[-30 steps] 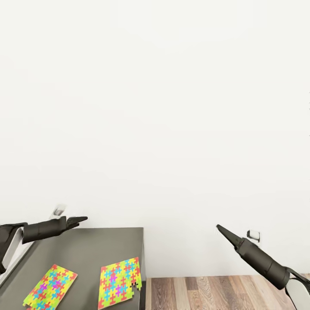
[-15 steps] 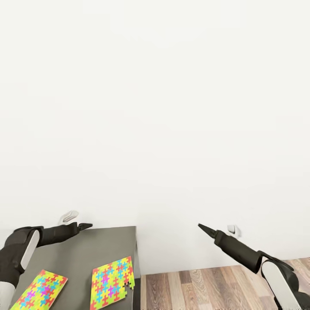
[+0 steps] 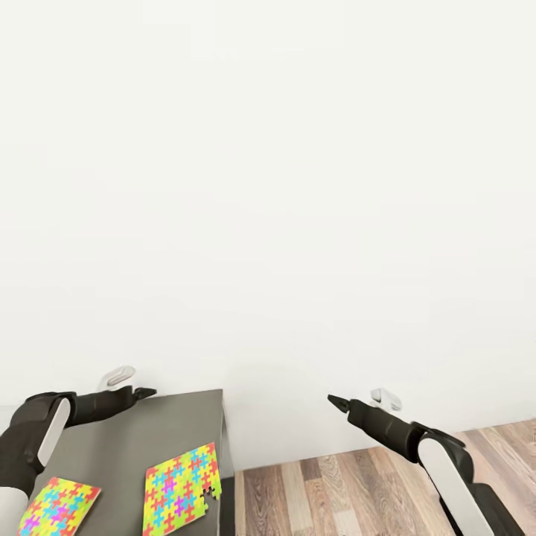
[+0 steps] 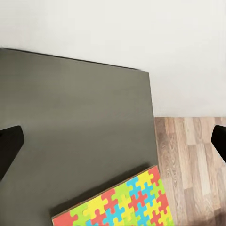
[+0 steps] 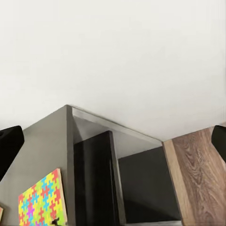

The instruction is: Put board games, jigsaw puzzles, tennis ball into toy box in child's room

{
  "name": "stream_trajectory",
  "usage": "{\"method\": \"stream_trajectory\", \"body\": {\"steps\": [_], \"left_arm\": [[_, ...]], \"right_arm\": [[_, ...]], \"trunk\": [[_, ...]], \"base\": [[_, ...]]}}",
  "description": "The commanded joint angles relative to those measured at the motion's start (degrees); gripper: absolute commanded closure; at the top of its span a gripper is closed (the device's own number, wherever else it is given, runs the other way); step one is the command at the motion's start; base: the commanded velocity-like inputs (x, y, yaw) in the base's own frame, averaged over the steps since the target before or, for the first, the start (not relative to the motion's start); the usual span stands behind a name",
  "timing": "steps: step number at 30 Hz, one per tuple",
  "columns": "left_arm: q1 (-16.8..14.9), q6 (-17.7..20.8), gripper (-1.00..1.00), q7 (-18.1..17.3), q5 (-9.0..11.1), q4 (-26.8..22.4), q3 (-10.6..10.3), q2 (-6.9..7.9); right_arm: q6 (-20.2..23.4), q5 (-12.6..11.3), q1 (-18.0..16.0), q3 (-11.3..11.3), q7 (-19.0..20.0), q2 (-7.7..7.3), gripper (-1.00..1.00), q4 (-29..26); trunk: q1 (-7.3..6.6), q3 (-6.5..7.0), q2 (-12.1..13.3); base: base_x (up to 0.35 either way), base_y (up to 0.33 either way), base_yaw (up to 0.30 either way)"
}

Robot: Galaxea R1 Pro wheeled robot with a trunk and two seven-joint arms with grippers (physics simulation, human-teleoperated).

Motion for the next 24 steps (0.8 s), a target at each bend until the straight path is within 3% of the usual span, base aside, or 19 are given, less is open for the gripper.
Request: {"method": "stream_trajectory", "body": {"steps": [1, 11, 18, 24], "left_arm": [[-0.04, 0.4, -1.0, 0.95, 0.31, -0.02, 0.08, -0.01], [-0.04, 0.56, -1.0, 4.1, 0.43, 1.5, 0.16, 0.33], [-0.04, 0.64, -1.0, 4.36, 0.38, 2.64, 0.2, 0.4], [-0.04, 0.74, -1.0, 7.05, 0.42, 2.79, 0.28, 0.26]], "right_arm": [[0.15, -0.45, -0.15, 0.21, -1.28, 0.34, -1.0, -0.07], [0.11, 2.34, -1.44, 3.79, -3.35, 1.27, -1.0, -0.03], [-0.01, 4.05, -1.6, 4.46, -3.39, 1.53, -1.0, -0.21], [0.0, 4.29, -1.65, 5.34, -3.46, 1.59, -1.0, -0.15]], "trunk": [[0.03, -0.22, -0.14], [0.03, -1.07, -0.14], [0.03, -1.32, -0.14], [0.03, -1.34, -0.14]], "base": [[0.0, 0.0, -0.142], [0.0, 0.0, -0.138], [0.0, 0.0, -0.041], [0.0, 0.0, -0.004]]}}
